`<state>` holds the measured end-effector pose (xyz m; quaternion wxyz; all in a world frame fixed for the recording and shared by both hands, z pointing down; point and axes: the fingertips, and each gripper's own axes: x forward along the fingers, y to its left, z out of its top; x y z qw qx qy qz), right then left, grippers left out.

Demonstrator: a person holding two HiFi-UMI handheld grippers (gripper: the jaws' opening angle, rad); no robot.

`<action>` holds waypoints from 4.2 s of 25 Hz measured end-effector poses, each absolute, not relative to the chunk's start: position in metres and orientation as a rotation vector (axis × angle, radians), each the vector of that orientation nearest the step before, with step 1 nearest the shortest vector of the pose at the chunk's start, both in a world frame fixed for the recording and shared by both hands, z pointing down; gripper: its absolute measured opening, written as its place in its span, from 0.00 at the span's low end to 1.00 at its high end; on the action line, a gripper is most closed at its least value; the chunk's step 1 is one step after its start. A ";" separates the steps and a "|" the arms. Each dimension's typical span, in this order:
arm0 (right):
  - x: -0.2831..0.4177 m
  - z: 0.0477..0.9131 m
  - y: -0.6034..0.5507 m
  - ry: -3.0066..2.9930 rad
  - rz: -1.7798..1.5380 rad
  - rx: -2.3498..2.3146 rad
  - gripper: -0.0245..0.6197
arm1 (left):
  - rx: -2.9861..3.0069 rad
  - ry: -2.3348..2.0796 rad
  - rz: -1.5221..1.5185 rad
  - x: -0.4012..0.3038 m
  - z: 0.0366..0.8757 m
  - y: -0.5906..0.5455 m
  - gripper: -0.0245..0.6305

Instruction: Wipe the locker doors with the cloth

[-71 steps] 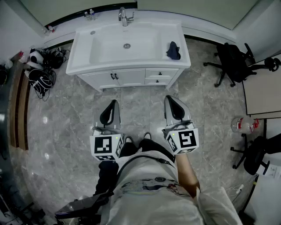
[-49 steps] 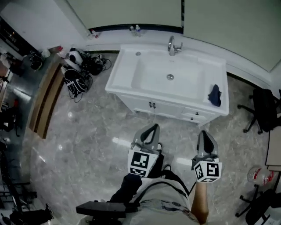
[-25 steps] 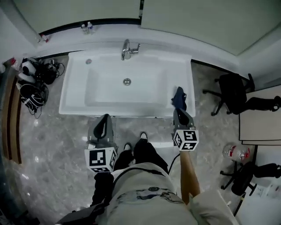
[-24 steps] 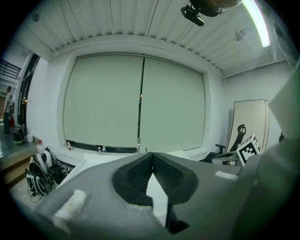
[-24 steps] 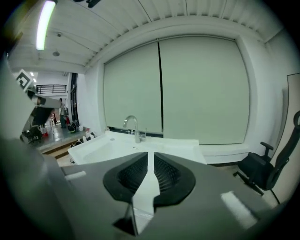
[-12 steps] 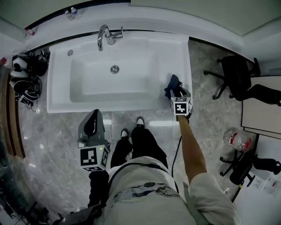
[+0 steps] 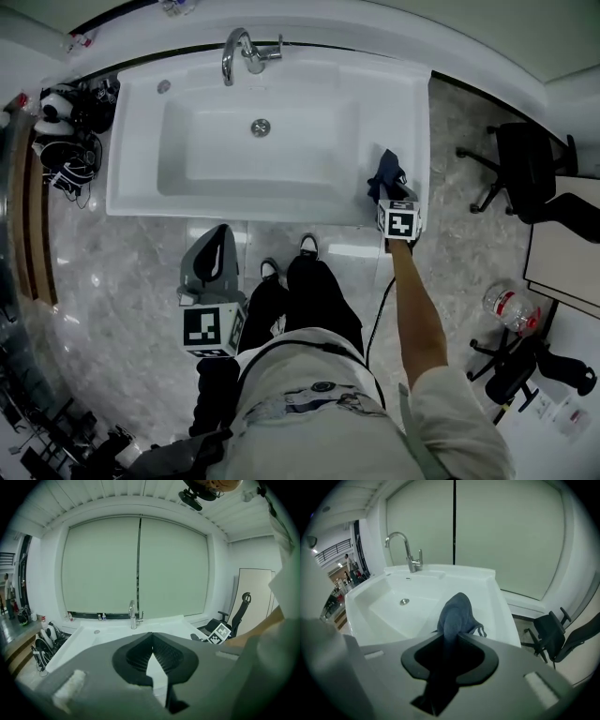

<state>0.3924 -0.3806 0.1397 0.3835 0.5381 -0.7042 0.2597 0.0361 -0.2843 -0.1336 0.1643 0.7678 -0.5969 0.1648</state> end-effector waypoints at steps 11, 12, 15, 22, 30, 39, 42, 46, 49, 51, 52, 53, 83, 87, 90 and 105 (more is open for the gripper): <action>0.312 -0.024 -0.326 -2.121 0.474 1.582 0.17 | 2.250 -1.696 0.375 0.009 -0.145 -0.233 0.04; 0.300 -0.040 -0.314 -2.148 0.448 1.597 0.17 | 2.260 -1.691 0.363 0.004 -0.146 -0.223 0.04; 0.267 -0.085 -0.275 -2.214 0.377 1.646 0.17 | 2.290 -1.677 0.342 -0.015 -0.152 -0.190 0.04; 0.204 -0.131 -0.175 -2.283 0.297 1.692 0.17 | 2.332 -1.668 0.342 -0.062 -0.159 -0.121 0.04; 0.185 -0.118 -0.116 -2.322 0.279 1.569 0.17 | 2.284 -1.656 0.321 -0.052 -0.146 -0.085 0.04; 0.156 -0.076 -0.091 -2.458 0.227 1.365 0.17 | 2.133 -1.816 0.287 -0.055 -0.092 -0.055 0.04; 0.132 -0.068 -0.083 -2.498 0.204 1.305 0.17 | 2.101 -1.836 0.278 -0.068 -0.078 -0.040 0.04; 0.070 -0.062 -0.078 -2.550 0.156 1.226 0.17 | 2.070 -1.857 0.270 -0.113 -0.064 -0.019 0.04; 0.012 -0.040 -0.075 -2.579 0.126 1.197 0.17 | 2.048 -1.889 0.291 -0.173 -0.037 -0.001 0.04; -0.027 -0.018 -0.076 -2.591 0.103 1.197 0.17 | 2.051 -1.914 0.319 -0.220 -0.012 0.010 0.04; -0.044 -0.008 -0.077 -2.594 0.095 1.201 0.17 | 2.053 -1.925 0.337 -0.243 -0.002 0.014 0.04; -0.061 0.002 -0.078 -2.597 0.095 1.205 0.17 | 2.053 -1.933 0.360 -0.265 0.008 0.018 0.04; -0.264 0.261 -0.135 -2.966 -0.297 0.886 0.18 | 1.950 -2.241 0.074 -0.424 0.308 0.006 0.04; -0.272 0.287 -0.157 -2.967 -0.427 0.915 0.18 | 2.017 -2.223 0.046 -0.415 0.357 -0.015 0.04; -0.283 0.300 -0.182 -2.958 -0.508 0.951 0.17 | 2.019 -2.200 0.078 -0.415 0.399 -0.022 0.04; -0.316 0.329 -0.287 -2.766 -0.532 1.164 0.18 | 2.008 -2.218 0.090 -0.428 0.449 -0.002 0.04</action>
